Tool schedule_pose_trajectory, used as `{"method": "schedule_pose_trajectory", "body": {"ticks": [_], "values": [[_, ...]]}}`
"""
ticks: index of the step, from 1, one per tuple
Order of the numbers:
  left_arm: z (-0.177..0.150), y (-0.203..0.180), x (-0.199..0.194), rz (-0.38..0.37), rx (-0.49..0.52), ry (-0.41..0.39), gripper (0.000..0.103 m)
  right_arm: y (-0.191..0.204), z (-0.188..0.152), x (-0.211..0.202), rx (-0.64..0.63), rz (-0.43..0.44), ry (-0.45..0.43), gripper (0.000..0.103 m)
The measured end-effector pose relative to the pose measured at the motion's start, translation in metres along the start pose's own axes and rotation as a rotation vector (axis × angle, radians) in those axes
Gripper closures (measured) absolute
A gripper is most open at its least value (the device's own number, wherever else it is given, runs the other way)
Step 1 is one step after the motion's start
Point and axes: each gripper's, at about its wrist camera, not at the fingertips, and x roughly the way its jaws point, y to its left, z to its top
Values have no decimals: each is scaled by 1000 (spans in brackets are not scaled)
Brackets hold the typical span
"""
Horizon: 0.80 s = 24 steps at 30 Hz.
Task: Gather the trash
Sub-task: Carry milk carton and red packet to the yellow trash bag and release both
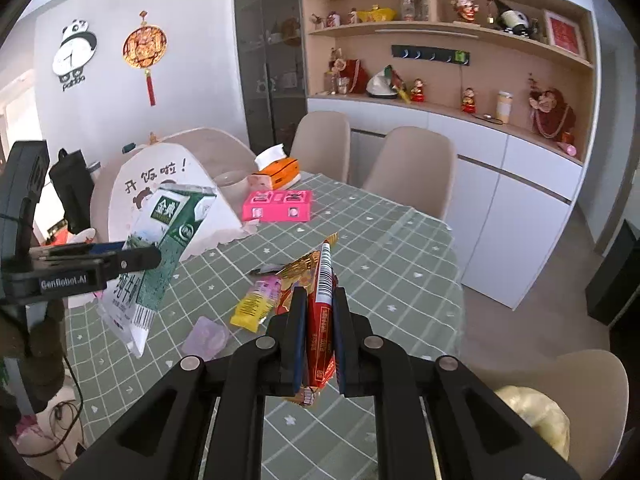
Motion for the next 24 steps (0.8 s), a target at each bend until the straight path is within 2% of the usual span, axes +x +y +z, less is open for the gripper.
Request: {"method": "schedule_pose_trajectory", "body": {"ticks": [3,8,17,20,24], "values": [[-9,-26,3,-10,19,14,56,-19,-8,-16,11,-13,-15,92],[-22,-95,17,-48,58,37,56,-64,-30,-43,25,-35,-4,92],[-57,-227,47,-88,95,101,56,-182,-68,-102,63,-64,-2,92],[-69,-259,63,-143,53,132,56,-212,-79,-113,71,-66,2,92],[-85,-285,89,-179,-2,168,56,-240,-98,-116,77,-58,20,92]]}}
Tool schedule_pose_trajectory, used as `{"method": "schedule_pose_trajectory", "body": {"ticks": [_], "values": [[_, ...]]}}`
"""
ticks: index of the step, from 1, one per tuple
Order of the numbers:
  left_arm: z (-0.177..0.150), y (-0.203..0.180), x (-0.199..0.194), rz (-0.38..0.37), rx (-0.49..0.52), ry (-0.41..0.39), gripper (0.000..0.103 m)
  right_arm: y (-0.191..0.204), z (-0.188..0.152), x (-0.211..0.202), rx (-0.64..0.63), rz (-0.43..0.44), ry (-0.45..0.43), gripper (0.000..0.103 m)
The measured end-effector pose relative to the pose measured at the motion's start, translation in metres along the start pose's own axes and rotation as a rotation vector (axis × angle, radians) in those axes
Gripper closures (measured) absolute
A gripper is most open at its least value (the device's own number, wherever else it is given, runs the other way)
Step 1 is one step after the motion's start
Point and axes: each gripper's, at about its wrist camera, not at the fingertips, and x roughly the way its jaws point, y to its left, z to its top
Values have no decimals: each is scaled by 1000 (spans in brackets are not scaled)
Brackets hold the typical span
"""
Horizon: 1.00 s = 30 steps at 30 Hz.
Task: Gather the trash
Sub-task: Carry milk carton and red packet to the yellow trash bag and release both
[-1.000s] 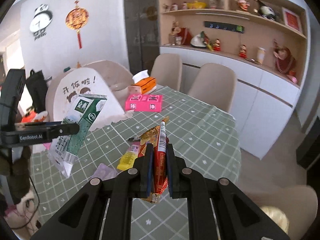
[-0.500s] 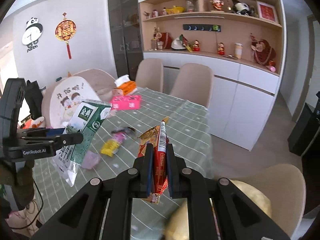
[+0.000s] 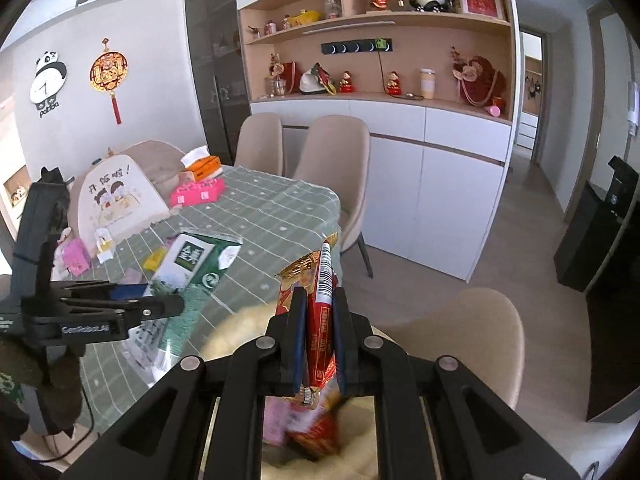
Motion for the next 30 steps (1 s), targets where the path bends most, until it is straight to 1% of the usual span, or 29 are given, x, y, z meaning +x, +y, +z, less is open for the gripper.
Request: {"method": "schedule_pose_trajectory", "body": {"ticks": [1,5,8,11,14,16,19,26,30], "values": [[-3,-3,7,-7,-8,11,56,-6,-5,0,6,4,5,92],[-20,-20,34,-9,14,52,56,-24,-18,1,44,6,10,92],[-29,-22,46,-18,16,76,56,-32,-25,4,72,13,19,92],[-36,-20,56,-24,5,93,56,-33,-30,9,69,19,37,92],[-39,-15,60,-43,-16,103,49,-29,-34,13,59,24,52,92],[-38,-11,57,-51,-22,95,42,-25,-37,17,54,27,60,92],[-37,-9,49,-42,-16,80,37,-21,-39,22,50,36,70,92],[-32,7,17,8,-29,23,36,-2,-46,38,37,82,104,92],[-30,30,-8,52,-68,-15,35,15,-55,64,43,147,166,91]]}}
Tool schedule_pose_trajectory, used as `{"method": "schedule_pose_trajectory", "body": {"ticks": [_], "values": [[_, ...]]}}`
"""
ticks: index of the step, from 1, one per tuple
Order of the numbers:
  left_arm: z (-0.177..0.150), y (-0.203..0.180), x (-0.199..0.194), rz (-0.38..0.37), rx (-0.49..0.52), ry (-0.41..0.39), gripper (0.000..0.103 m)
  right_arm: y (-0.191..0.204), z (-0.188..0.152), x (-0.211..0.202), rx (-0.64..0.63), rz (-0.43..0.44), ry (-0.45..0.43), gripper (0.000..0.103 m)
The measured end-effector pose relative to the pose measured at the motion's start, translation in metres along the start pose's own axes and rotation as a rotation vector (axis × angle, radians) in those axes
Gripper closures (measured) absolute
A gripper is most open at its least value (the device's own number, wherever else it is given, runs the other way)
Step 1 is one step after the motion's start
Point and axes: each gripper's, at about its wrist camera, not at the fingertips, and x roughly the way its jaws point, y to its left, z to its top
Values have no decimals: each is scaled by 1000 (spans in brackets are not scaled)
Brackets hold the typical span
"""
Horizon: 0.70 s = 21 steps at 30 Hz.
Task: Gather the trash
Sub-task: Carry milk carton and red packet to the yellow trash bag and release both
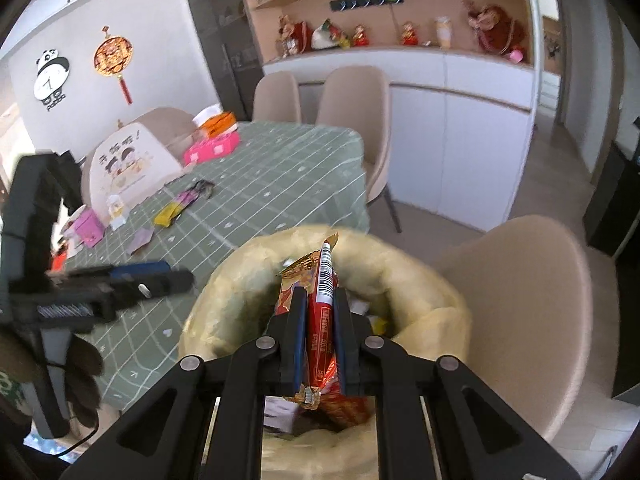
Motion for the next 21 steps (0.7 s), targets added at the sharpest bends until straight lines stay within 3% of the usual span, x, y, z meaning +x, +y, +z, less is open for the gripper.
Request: {"method": "schedule_pose_trajectory", "body": {"ticks": [4,7,11,15,18,21], "values": [[-3,28,-21,37,-53,-25,35,7,-9,51,7,61,120,91],[-8,47,-35,66,-81,-43,35,6,-22,99,20,38,278,92],[-14,69,-48,95,-116,-60,35,2,-35,128,32,-13,380,91],[-18,83,-49,108,-142,-63,35,5,-35,123,26,-26,372,84],[-21,87,-46,105,-150,-55,35,11,-33,109,6,-53,347,72],[-22,89,-42,103,-141,-48,35,15,-28,90,-19,-80,306,71]]}}
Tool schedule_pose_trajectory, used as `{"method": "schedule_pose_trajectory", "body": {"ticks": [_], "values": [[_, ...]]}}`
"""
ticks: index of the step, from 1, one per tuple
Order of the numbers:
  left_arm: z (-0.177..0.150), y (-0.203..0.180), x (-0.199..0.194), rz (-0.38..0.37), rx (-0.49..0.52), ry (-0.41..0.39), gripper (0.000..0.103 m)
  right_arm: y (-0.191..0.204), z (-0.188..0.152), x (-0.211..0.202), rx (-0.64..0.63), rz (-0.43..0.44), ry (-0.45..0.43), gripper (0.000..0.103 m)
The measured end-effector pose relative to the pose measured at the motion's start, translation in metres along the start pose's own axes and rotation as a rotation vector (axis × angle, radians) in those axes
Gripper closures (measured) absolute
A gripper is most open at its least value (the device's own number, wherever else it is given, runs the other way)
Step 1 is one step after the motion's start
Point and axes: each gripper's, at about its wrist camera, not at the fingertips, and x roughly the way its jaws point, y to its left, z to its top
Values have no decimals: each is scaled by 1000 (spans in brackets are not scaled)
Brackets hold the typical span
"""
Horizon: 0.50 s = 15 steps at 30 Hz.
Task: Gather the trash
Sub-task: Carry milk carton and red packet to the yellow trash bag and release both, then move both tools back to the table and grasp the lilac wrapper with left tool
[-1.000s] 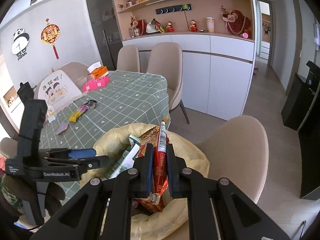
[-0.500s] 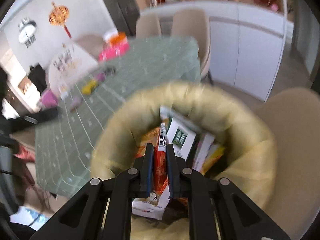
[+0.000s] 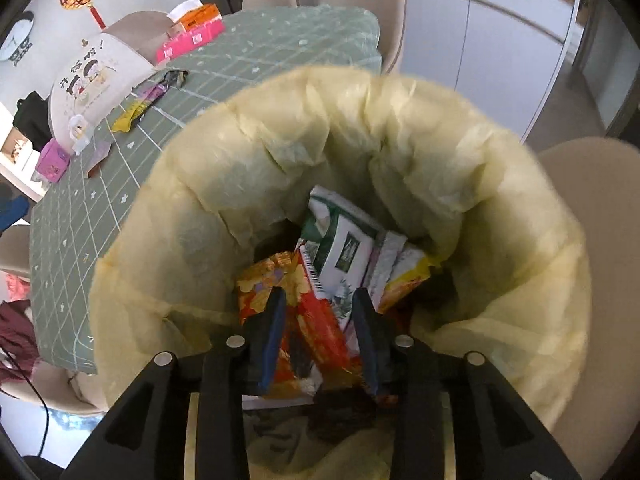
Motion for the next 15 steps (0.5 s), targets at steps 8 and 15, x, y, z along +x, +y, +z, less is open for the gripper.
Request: {"method": "schedule_pose_trajectory", "body": {"ticks": [8,15], "values": [[2,16,-2,33,3,-30,35,3,11,-63,-6,9,-143,70],[8,66,-7,101,-70,-51,35,37,36,-109,-53,62,-313,70]]}}
